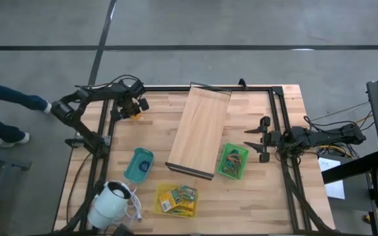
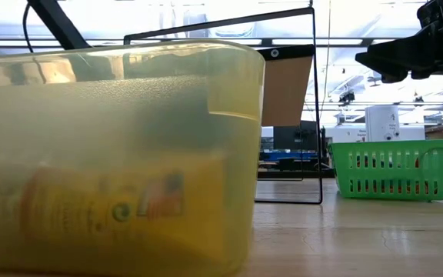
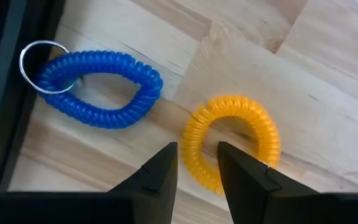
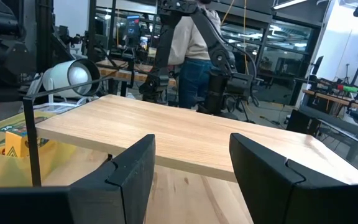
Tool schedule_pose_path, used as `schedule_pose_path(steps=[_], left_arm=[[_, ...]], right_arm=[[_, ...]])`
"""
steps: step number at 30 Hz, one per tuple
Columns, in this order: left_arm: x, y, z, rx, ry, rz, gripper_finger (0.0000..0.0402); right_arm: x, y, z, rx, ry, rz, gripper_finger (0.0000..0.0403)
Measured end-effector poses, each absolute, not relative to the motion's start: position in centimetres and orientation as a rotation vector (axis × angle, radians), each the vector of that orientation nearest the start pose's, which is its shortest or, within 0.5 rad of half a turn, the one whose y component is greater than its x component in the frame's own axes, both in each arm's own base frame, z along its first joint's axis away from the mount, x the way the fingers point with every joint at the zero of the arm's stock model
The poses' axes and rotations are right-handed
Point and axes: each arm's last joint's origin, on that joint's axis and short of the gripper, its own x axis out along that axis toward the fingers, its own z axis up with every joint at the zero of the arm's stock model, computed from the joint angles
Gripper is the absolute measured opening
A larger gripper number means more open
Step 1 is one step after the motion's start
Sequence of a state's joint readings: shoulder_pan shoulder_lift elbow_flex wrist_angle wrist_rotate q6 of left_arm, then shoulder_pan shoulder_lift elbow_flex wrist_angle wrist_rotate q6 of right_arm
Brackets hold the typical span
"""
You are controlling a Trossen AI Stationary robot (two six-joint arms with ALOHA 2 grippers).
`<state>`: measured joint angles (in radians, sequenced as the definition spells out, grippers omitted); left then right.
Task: Pick & Place Office Desk Supplies
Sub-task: Put the yellow spring keychain into the blue bin
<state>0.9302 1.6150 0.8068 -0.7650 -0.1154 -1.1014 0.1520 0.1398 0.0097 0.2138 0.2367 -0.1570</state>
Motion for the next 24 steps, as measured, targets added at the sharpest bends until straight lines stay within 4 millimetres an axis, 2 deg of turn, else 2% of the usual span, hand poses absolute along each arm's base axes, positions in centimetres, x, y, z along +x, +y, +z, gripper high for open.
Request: schedule_pose_path(steps=[10, 13, 18, 24], left_arm=[[14.16, 19.54, 13.04, -1.429, 0.950, 1.638, 0.0114], [14.21, 19.58, 13.02, -1.431, 0.946, 1.633, 0.0090], [14.31, 19.50, 13.02, -1.427, 0.950, 1.630, 0.0016], [14.34, 19.51, 13.05, -1.424, 0.949, 1.630, 0.0012]], right_arm=[[10.47, 0.91, 17.61, -0.141, -0.076, -0.091, 0.0206], [10.47, 0.91, 17.60, -0.141, -0.076, -0.091, 0.0206], [10.47, 0.92, 17.61, -0.141, -0.076, -0.091, 0.0206], [10.47, 0.92, 17.60, -0.141, -0.075, -0.091, 0.0206]])
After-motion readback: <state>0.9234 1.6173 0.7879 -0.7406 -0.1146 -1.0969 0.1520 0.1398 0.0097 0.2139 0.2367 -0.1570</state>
